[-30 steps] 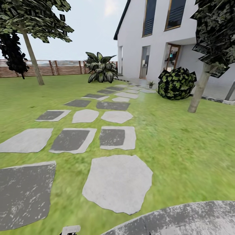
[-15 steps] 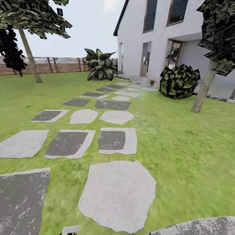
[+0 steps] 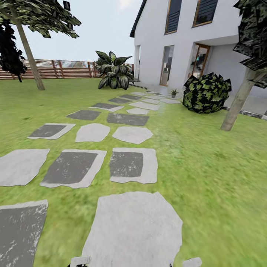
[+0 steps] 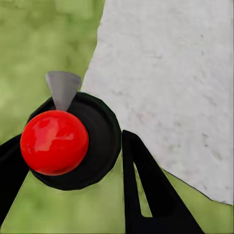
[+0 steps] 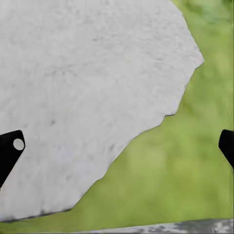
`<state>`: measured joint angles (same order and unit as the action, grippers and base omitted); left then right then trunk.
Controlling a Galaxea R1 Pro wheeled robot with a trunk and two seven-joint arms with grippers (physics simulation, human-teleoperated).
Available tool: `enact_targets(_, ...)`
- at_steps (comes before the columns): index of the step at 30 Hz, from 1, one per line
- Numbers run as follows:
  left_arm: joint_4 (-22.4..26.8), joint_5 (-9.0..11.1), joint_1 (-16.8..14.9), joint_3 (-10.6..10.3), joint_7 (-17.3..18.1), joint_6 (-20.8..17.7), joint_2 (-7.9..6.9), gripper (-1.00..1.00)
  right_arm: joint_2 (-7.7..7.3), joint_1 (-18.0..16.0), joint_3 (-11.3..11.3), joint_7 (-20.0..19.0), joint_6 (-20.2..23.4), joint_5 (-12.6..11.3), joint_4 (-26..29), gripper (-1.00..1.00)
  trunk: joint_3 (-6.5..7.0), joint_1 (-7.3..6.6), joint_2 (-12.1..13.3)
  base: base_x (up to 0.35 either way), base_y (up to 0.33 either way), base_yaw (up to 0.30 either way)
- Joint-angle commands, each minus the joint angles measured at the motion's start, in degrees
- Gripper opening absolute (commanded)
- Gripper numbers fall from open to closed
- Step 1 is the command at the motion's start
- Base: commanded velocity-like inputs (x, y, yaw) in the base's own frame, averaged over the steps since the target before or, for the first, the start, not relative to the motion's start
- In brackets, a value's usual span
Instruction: Pick up the pesticide atomizer in the garden and spray insectifuge to fully cover both potted plants in the garden.
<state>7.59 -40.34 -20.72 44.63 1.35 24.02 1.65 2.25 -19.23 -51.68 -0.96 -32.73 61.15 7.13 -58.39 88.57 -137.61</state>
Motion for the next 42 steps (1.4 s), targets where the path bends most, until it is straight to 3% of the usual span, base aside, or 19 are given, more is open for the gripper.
enact_targets(1, 0.06, -0.43, -0.02, 0.51, 0.15, 0.13, 0.02, -1.0, 0.03, -0.02, -0.49, -0.1, -0.14, 0.47, 0.08, 1.0, -0.05, 0.02, -0.02, 0.338, 0.0, 0.0)
enact_targets(15, 0.11, -0.35, -0.02, 0.67, 0.14, 0.14, -0.25, -1.0, 0.11, -0.02, -0.5, -0.18, -0.14, 0.33, 0.08, 1.0, -0.05, 0.02, -0.02, 0.338, 0.0, 0.0)
enact_targets(22, 0.06, -0.27, -0.02, 0.72, 0.07, 0.07, -1.08, -1.0, 0.12, -0.02, -0.52, -0.18, -0.15, 0.34, 0.13, 1.0, -0.05, 0.02, -0.02, 0.338, 0.0, 0.0)
enact_targets(42, 0.05, -0.26, -0.02, 0.72, 0.13, 0.06, -1.15, -1.0, 0.03, -0.02, -0.61, -0.09, -0.19, 0.37, 0.23, 1.0, -0.05, 0.02, -0.02, 0.338, 0.0, 0.0)
